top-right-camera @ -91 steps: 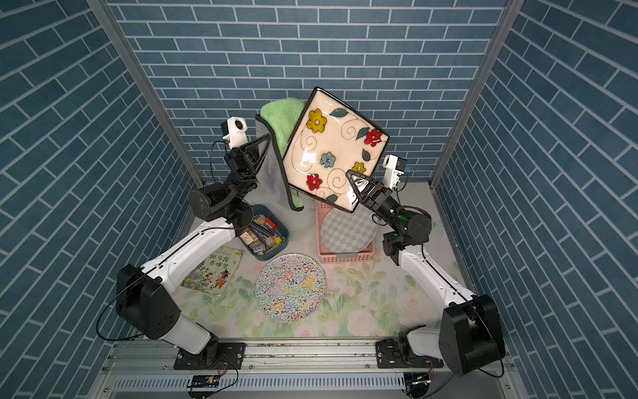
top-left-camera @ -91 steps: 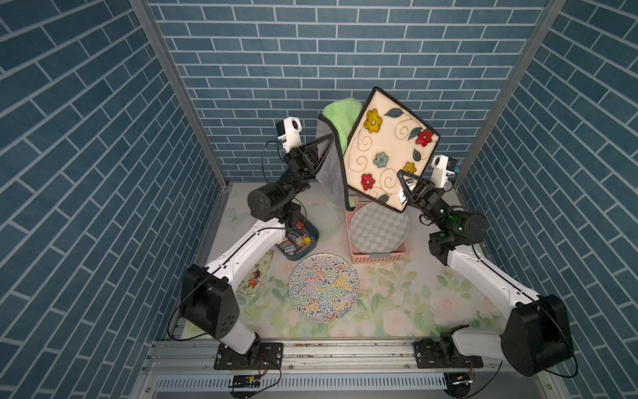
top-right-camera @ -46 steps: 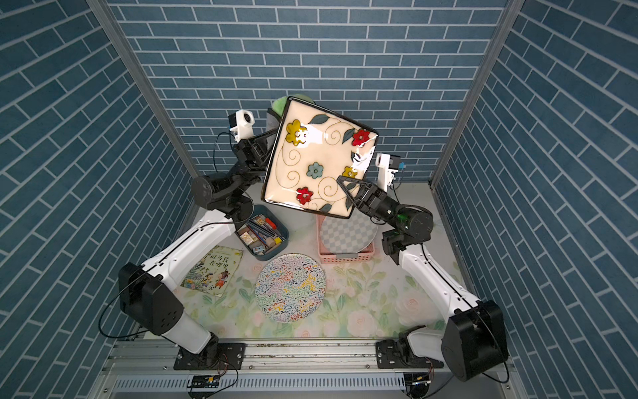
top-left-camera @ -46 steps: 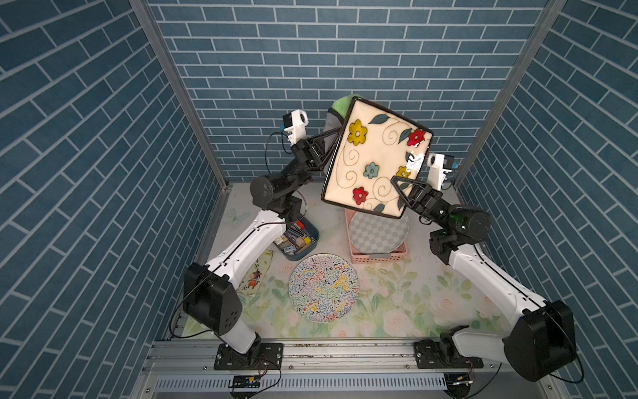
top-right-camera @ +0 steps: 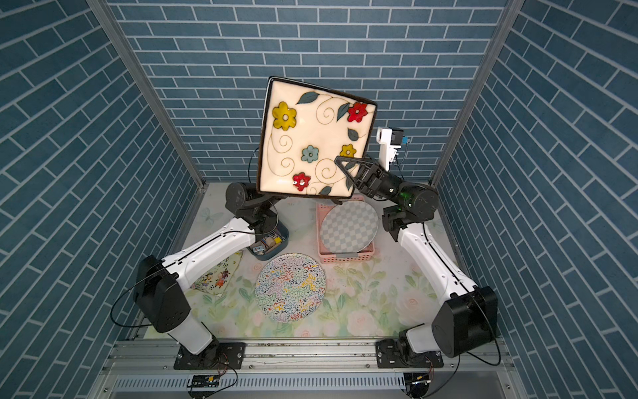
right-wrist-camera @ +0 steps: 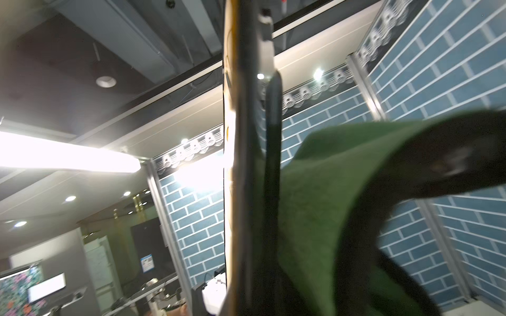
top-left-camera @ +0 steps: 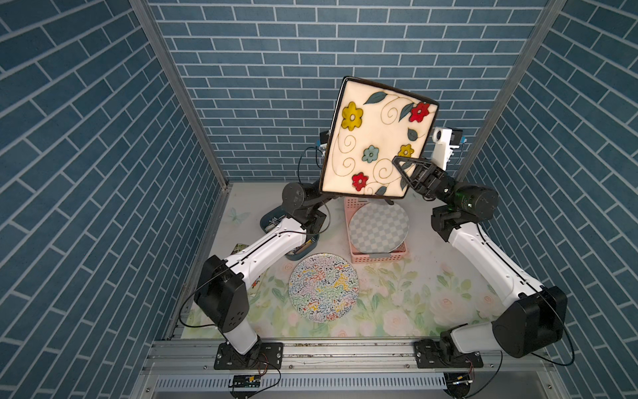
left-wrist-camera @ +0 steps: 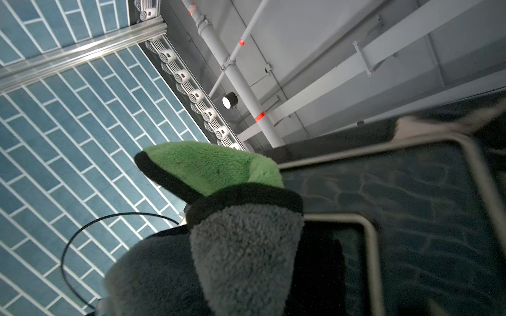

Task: Wipe the wet plate dry
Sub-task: Wipe the plate with towel.

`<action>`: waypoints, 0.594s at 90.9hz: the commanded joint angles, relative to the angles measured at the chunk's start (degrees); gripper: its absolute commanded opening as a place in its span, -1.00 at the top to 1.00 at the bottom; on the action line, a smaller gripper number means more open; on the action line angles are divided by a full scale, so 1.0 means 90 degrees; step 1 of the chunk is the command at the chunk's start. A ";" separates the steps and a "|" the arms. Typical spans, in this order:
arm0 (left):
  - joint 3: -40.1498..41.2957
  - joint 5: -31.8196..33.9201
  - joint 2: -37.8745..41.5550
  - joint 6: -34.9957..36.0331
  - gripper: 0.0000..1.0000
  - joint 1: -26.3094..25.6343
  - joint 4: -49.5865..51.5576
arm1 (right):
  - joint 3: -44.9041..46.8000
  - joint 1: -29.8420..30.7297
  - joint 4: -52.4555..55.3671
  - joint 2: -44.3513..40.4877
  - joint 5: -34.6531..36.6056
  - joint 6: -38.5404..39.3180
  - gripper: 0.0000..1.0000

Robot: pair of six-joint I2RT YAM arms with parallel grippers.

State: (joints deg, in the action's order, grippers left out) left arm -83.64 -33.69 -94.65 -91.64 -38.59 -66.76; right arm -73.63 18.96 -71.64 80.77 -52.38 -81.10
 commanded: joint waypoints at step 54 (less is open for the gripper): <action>0.0608 -0.0358 0.1163 0.0539 1.00 0.0467 -0.0668 | 0.0561 0.0485 -0.0855 -0.0093 0.2190 0.0310 1.00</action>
State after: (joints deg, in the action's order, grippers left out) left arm -79.83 -33.61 -90.50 -89.67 -36.99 -70.70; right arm -67.88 27.77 -76.66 80.27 -45.17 -77.30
